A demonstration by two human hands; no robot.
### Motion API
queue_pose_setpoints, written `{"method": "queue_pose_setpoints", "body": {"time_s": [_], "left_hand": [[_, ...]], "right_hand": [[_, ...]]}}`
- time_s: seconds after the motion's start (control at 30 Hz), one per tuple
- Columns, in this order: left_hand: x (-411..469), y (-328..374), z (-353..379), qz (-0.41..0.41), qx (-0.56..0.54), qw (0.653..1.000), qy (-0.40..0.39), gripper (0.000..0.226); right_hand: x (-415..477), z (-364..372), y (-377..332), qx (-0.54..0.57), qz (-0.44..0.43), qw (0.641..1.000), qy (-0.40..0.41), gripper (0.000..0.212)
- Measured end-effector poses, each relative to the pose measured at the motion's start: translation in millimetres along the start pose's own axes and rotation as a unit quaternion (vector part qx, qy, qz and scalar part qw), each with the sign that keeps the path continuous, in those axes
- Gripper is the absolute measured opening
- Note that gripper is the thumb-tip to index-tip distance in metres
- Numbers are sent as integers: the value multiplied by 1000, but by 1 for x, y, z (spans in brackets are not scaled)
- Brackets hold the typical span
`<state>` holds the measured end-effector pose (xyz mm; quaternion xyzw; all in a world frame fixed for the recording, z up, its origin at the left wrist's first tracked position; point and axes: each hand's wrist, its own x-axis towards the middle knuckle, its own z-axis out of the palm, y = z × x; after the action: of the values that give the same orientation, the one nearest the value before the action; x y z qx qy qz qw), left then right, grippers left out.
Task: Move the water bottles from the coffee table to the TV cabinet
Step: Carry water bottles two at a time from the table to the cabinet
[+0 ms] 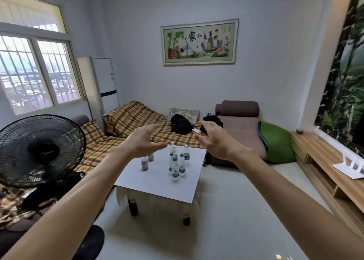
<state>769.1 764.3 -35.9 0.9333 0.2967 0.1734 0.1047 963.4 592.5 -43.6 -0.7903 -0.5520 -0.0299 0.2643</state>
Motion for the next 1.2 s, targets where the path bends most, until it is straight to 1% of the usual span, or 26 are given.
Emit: {"method": "queue_pose_setpoints", "body": {"time_s": [0.13, 0.27, 0.43, 0.6, 0.77, 1.0, 1.2], "left_hand": [[50, -21, 15, 8, -19, 1000, 11, 86], [101, -58, 25, 19, -17, 1000, 12, 88], [168, -112, 16, 21, -28, 999, 15, 86], [233, -161, 13, 14, -42, 999, 4, 87], [286, -195, 38, 23, -45, 999, -12, 84], [366, -238, 83, 23, -52, 997, -46, 84], [443, -254, 113, 30, -32, 997, -61, 85]], "right_hand": [[48, 23, 20, 7, 15, 1000, -3, 65], [104, 47, 31, 1, 38, 999, -2, 64], [185, 71, 31, 13, 61, 998, 7, 63], [255, 94, 26, 14, 65, 998, 0, 62], [312, 126, 37, 1, 64, 998, -10, 62], [385, 174, 78, 1, 81, 996, -29, 63], [451, 201, 128, 10, 95, 995, -39, 62]]}}
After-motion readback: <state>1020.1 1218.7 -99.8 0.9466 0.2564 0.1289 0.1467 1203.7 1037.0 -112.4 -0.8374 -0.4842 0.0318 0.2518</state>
